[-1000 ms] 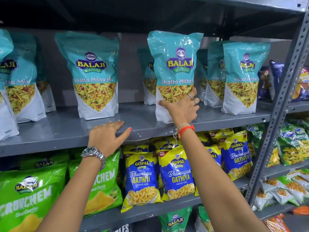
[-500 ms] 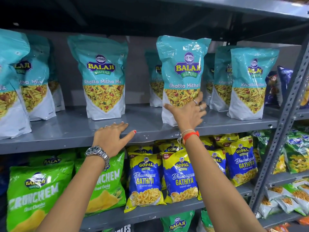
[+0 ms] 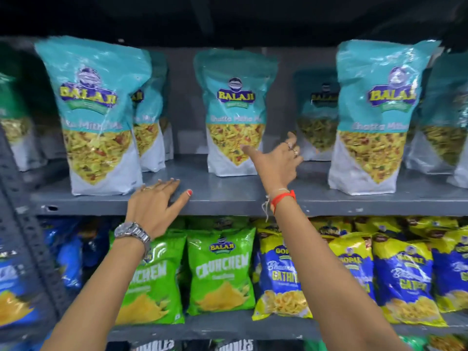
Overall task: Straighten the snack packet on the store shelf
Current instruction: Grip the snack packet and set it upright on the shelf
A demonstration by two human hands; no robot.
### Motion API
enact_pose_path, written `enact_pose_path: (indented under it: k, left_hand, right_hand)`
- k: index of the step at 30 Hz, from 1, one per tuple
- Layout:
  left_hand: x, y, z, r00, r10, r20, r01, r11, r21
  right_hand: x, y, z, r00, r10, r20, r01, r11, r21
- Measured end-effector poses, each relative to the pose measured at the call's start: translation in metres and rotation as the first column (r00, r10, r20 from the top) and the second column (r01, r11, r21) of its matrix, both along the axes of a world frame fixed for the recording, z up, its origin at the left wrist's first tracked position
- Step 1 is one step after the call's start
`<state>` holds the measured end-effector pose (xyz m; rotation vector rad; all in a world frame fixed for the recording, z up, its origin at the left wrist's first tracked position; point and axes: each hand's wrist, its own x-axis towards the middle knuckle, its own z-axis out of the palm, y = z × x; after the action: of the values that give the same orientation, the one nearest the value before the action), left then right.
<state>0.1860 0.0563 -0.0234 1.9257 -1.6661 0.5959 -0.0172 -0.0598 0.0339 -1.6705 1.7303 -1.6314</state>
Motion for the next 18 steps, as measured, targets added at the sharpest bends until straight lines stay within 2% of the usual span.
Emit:
enact_pose_path:
  k: [3, 5, 18]
  left_hand:
    - [0.014, 0.005, 0.000, 1.000, -0.012, 0.008, 0.013, 0.999, -0.049]
    - [0.014, 0.007, -0.002, 0.999, -0.026, 0.029, 0.029, 0.996, -0.085]
    - [0.016, 0.004, -0.007, 0.998, -0.058, 0.024, 0.060, 0.994, -0.096]
  right_hand:
    - [0.031, -0.018, 0.013, 0.979, 0.188, 0.084, -0.200, 0.965, 0.168]
    - [0.045, -0.027, 0.017, 0.971, 0.221, 0.091, -0.235, 0.951, 0.201]
    - [0.075, -0.031, 0.018, 0.996, 0.089, 0.000, -0.088, 0.980, 0.177]
